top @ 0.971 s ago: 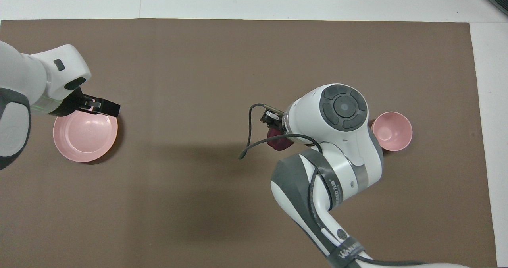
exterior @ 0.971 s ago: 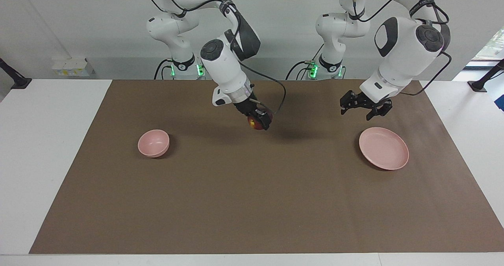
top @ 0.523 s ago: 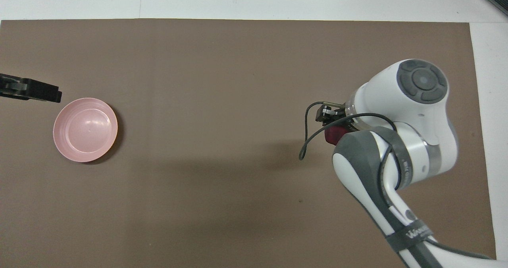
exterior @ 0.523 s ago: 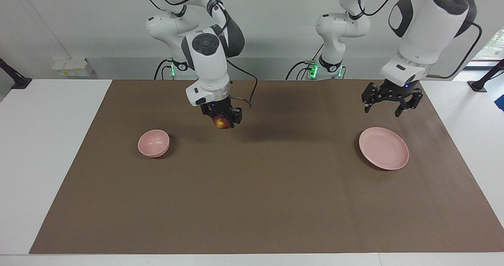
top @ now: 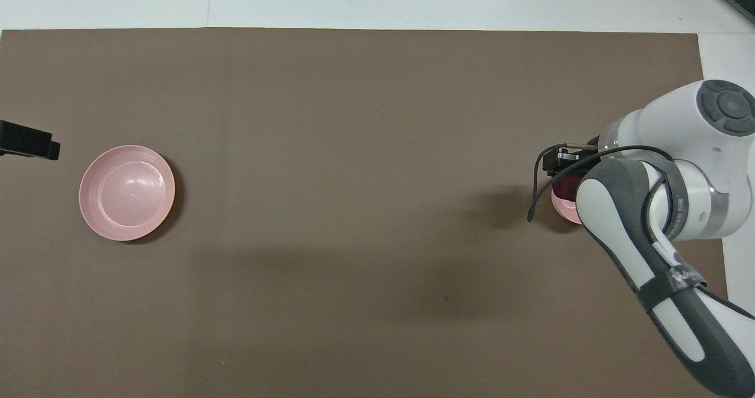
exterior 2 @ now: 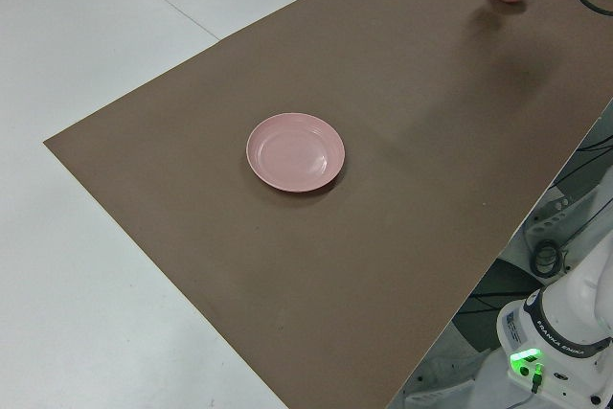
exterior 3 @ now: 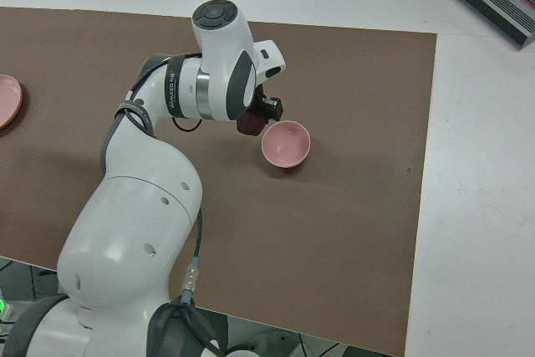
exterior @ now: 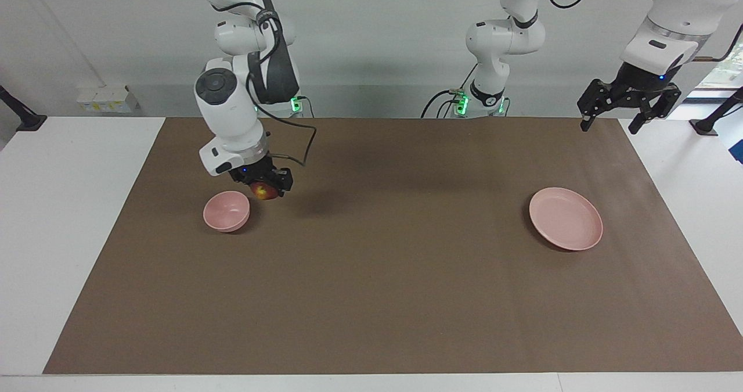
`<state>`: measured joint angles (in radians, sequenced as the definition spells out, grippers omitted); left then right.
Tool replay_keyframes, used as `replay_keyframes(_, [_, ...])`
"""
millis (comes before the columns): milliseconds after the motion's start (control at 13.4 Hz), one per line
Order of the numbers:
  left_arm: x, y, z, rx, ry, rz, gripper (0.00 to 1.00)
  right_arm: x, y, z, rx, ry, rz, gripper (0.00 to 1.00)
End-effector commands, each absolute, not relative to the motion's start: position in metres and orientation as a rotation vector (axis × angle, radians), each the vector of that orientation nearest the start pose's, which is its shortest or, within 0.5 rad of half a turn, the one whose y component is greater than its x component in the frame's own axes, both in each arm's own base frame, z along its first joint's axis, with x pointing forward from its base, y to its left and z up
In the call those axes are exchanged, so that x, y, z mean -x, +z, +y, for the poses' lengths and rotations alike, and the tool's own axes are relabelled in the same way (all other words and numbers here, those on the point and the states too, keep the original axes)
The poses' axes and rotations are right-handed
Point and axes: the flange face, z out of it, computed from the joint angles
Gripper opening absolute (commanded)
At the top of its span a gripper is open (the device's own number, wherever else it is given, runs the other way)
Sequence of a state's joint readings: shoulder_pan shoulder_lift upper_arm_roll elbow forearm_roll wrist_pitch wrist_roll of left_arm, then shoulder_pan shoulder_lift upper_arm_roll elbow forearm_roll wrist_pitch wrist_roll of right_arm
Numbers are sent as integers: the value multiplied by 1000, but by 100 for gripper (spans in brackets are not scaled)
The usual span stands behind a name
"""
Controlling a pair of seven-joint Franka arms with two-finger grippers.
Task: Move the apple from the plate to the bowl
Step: 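Lower the apple into the pink bowl and open the right gripper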
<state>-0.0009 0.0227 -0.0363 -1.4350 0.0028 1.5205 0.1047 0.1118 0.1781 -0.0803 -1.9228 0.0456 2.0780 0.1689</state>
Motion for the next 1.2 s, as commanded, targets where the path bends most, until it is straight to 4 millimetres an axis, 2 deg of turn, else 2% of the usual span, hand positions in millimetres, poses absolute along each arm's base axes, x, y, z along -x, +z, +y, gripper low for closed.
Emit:
replay_keyframes(0, [-546,672,3,3123,-64,140,100,-598,389,4,3130,19,148,0])
replay_keyframes(149, [-542,670,5,3127,-18,133,100,-596,383,3,3133,36,137,0])
replay_keyframes(224, [-542,671,0,3127,-16,152,100,-593,371,-1,3134,59,131,0])
replay_keyframes(598, [-540,670,1,3127,3,149,100,-594,369,-6,3140,45,85,0])
replay_keyframes(971, [-540,670,7,3128,3,132,100,-594,356,-16,3153,77,62,0])
replay_keyframes(1121, [-540,670,6,3128,3,135,100,-596,344,-23,3156,77,77,0])
